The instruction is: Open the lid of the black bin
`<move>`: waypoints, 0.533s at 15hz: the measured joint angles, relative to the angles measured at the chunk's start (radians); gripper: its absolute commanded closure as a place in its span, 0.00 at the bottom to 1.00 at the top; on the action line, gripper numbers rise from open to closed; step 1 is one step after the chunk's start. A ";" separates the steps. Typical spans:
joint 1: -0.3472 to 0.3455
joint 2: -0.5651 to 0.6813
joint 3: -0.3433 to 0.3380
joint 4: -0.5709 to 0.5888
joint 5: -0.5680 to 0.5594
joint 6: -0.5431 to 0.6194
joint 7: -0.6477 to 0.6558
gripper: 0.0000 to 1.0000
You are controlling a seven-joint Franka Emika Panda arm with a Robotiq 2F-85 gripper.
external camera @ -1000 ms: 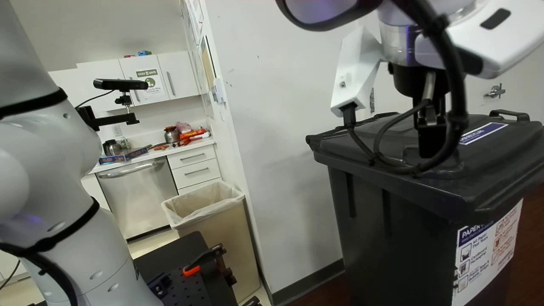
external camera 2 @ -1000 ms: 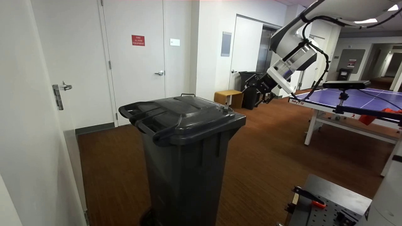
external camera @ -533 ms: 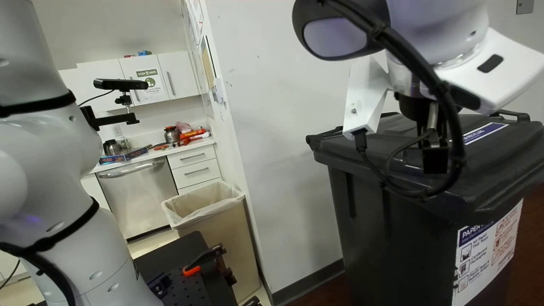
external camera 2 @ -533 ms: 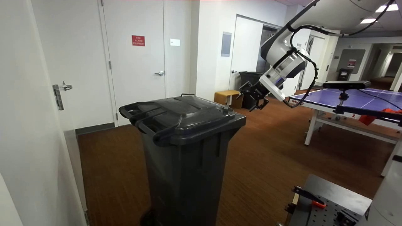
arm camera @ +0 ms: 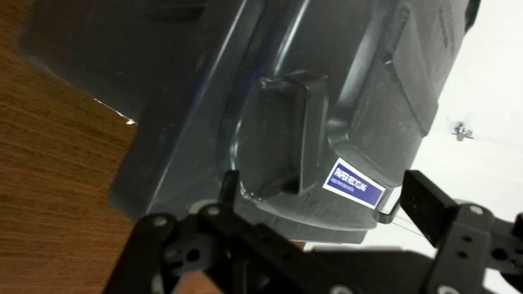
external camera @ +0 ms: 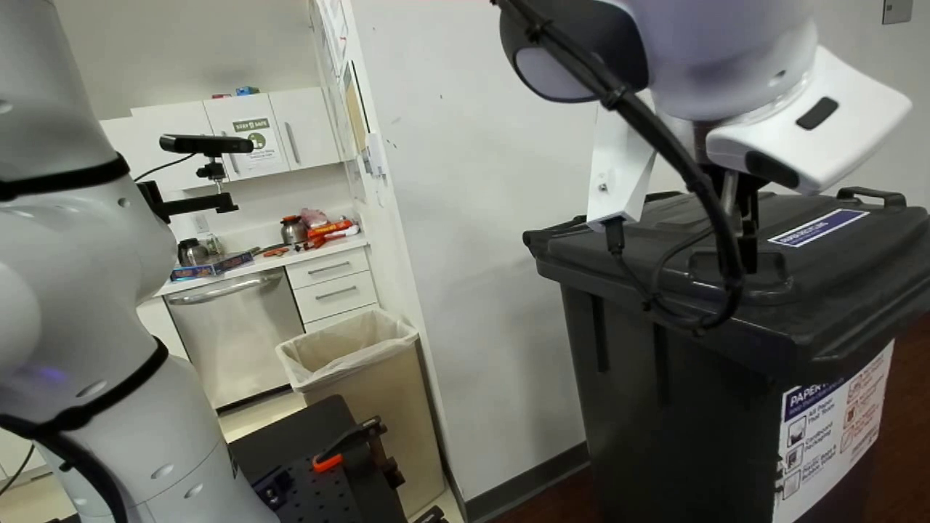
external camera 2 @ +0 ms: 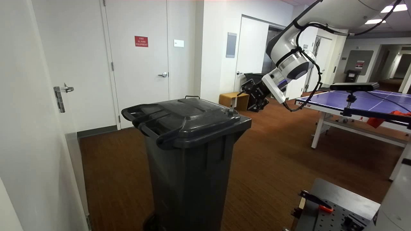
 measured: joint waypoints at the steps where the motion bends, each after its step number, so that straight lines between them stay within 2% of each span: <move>1: 0.000 0.000 0.004 0.003 0.042 0.002 -0.028 0.00; 8: 0.000 0.024 0.015 0.008 0.138 0.006 -0.082 0.00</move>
